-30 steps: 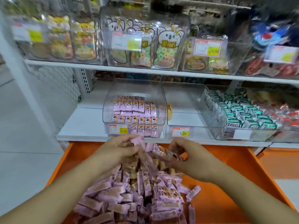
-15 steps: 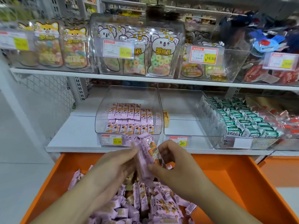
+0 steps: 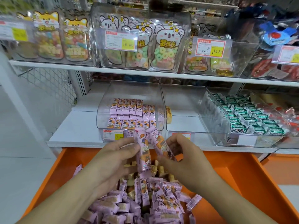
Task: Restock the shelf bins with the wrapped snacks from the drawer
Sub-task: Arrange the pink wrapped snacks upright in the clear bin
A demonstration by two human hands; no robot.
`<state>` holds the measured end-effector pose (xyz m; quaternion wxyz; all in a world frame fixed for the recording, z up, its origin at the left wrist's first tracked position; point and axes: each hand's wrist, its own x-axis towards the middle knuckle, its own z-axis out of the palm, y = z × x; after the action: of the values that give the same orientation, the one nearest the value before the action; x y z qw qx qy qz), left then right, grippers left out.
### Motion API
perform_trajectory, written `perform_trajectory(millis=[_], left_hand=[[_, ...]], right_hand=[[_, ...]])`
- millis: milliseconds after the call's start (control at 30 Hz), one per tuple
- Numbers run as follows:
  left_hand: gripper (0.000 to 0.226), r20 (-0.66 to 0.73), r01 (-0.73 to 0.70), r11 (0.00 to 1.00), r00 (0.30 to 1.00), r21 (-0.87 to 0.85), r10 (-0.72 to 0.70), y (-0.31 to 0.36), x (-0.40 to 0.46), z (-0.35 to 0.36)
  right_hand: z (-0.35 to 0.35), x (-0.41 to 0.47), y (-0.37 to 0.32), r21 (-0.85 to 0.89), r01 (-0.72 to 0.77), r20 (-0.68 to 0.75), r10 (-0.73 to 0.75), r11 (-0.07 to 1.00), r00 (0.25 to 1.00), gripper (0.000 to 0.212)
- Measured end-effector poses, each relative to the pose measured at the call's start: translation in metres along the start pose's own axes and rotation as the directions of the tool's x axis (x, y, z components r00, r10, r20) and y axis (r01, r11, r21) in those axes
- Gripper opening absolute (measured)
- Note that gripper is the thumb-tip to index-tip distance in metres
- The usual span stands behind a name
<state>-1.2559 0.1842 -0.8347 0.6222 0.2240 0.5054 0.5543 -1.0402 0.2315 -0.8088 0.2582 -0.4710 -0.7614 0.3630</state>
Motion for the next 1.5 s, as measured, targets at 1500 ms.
perform_trajectory(millis=[1500], left_hand=[[0.042, 0.149, -0.253, 0.505, 0.960, 0.825, 0.238, -0.009, -0.026, 0.018]], right_hand=[[0.007, 0.017, 0.016, 0.327, -0.182, 0.177, 0.128, 0.927, 0.976, 0.037]])
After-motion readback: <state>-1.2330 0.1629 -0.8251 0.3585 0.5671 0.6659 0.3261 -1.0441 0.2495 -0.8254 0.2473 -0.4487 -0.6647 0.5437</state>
